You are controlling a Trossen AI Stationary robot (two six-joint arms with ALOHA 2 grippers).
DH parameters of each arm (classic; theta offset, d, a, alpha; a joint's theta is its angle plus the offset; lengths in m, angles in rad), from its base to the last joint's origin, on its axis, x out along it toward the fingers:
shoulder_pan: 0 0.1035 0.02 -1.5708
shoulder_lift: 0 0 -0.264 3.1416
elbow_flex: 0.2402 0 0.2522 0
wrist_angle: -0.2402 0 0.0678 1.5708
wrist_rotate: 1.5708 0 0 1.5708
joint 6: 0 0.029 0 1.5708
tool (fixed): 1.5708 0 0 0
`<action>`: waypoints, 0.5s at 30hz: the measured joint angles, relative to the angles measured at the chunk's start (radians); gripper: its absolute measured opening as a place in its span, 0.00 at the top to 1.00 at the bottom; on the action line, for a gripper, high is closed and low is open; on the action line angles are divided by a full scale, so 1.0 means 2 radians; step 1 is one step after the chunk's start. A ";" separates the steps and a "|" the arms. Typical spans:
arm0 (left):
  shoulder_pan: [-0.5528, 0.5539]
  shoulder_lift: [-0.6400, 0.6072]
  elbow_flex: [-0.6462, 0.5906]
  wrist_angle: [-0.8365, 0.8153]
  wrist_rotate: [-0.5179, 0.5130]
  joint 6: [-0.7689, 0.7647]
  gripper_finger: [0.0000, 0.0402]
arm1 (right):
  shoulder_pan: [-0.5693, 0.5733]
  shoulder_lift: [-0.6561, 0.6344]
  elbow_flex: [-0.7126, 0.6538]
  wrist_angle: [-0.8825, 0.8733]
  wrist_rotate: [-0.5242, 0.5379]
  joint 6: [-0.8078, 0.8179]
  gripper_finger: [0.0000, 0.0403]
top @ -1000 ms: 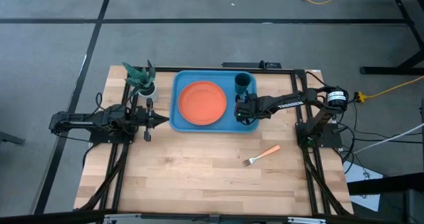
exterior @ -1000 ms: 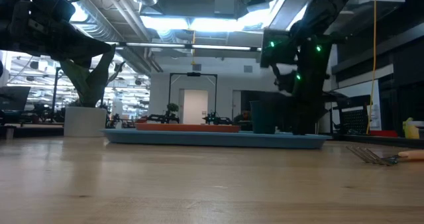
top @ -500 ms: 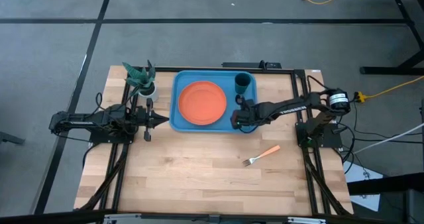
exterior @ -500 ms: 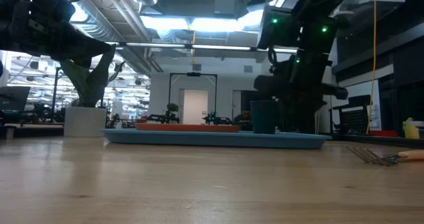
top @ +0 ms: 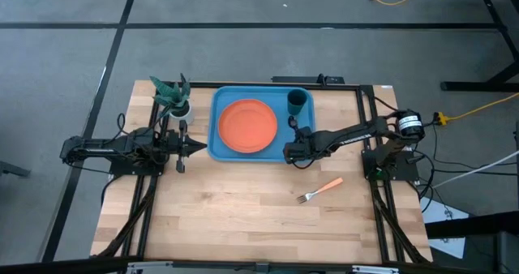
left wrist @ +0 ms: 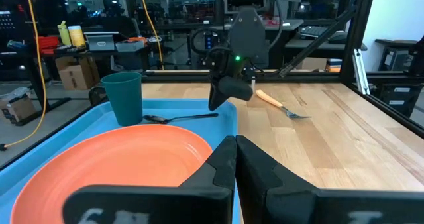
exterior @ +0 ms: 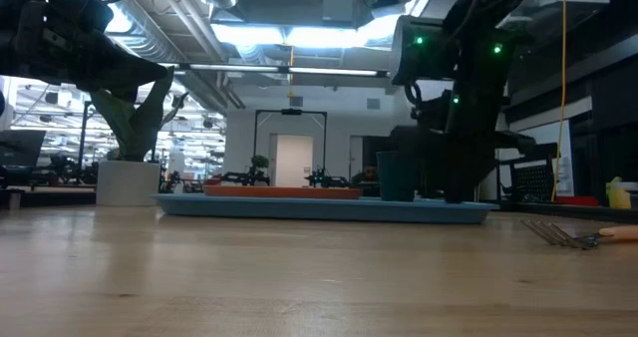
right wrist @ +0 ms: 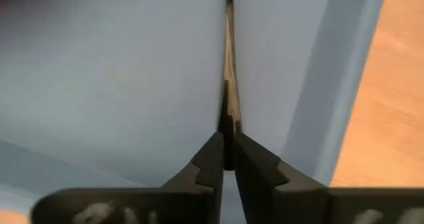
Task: Pick and place plate/cup/fork/spoon on tray
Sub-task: Adjust the black spoon on the blue tray
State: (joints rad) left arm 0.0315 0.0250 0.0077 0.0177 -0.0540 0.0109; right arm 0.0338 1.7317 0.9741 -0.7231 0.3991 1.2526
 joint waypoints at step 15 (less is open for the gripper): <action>0.000 0.000 0.000 0.000 0.000 0.000 1.00 | 0.000 0.015 0.000 0.006 -0.004 0.000 0.98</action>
State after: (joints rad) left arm 0.0318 0.0252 0.0076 0.0177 -0.0540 0.0109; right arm 0.0338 1.7615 0.9741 -0.7103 0.3914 1.2526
